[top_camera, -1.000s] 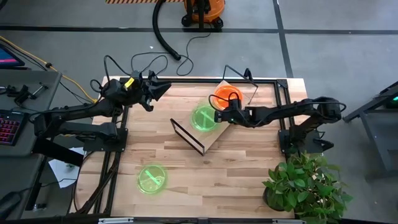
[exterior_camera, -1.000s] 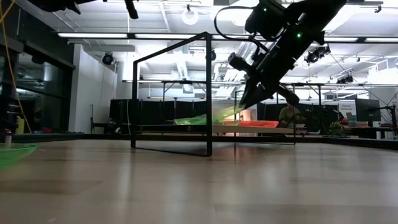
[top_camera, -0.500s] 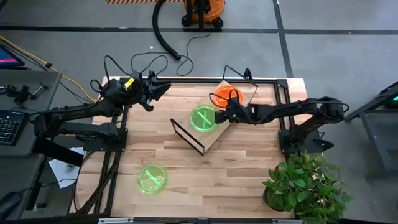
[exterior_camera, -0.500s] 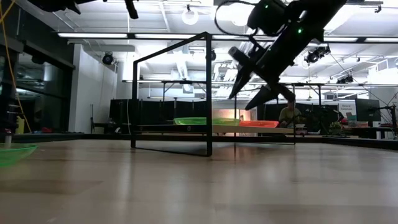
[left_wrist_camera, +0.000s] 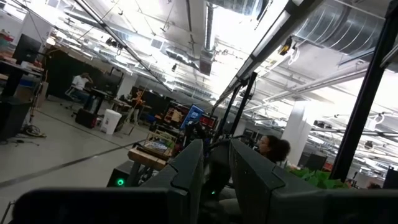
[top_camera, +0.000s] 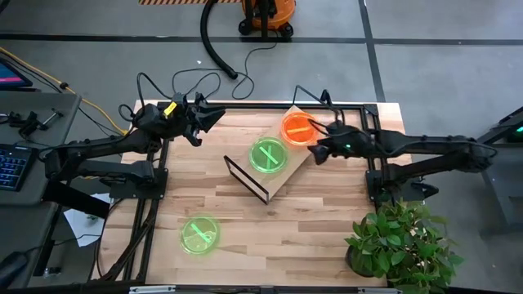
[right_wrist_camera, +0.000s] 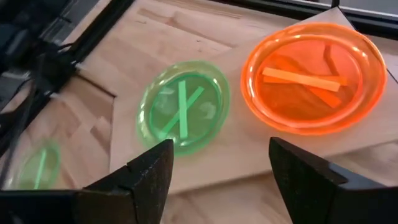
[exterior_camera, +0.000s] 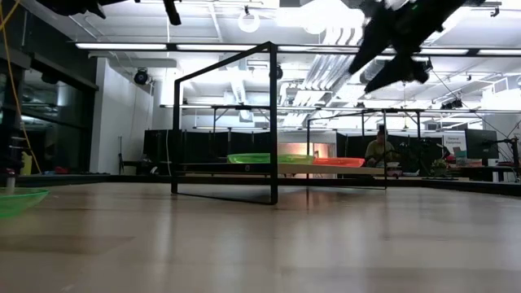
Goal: Place and stack plates onto a shelf
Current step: Stack the green plate on top of the green plates on the shelf
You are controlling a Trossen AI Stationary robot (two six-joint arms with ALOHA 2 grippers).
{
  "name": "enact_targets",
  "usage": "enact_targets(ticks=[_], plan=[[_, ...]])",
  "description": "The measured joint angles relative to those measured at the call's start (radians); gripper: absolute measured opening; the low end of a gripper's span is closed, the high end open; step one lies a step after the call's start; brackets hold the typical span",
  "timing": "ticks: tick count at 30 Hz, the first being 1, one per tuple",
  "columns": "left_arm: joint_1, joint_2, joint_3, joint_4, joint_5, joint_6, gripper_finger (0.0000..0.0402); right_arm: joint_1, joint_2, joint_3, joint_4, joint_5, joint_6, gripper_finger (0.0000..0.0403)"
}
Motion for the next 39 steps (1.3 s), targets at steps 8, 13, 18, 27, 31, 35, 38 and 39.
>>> enact_targets(ticks=[8, 13, 18, 27, 31, 35, 38, 39], plan=[[0.000, 0.000, 0.000, -0.043, 0.000, 0.000, 0.0071, 0.096, -0.131, 0.000, -0.085, 0.008, -0.038, 0.0248], [0.000, 0.001, 0.000, -0.053, 0.000, 0.000, 0.0071, 0.170, -0.148, 0.000, -0.084, 0.071, -0.037, 0.0248], [0.000, 0.001, 0.000, -0.053, 0.000, 0.000, 0.0071, 0.221, -0.145, 0.000, -0.056, 0.092, -0.037, 0.0248], [0.000, 0.001, 0.000, -0.060, 0.000, 0.009, 0.0071, 0.256, -0.182, 0.005, 0.040, -0.208, -0.028, 0.0248], [0.000, 0.001, 0.000, -0.060, 0.000, 0.024, 0.0071, 0.256, -0.247, 0.053, 0.029, -0.328, 0.026, 0.0248], [0.000, 0.001, 0.000, -0.063, 0.000, 0.025, 0.0071, 0.256, -0.305, 0.078, 0.030, -0.283, 0.026, 0.0248], [0.000, 0.001, 0.000, -0.066, 0.000, 0.024, 0.0071, 0.256, -0.319, 0.078, 0.032, -0.243, 0.026, 0.0248], [0.000, 0.001, 0.000, -0.066, 0.000, 0.025, 0.0071, 0.256, -0.316, 0.078, 0.032, -0.232, 0.020, 0.0248]])
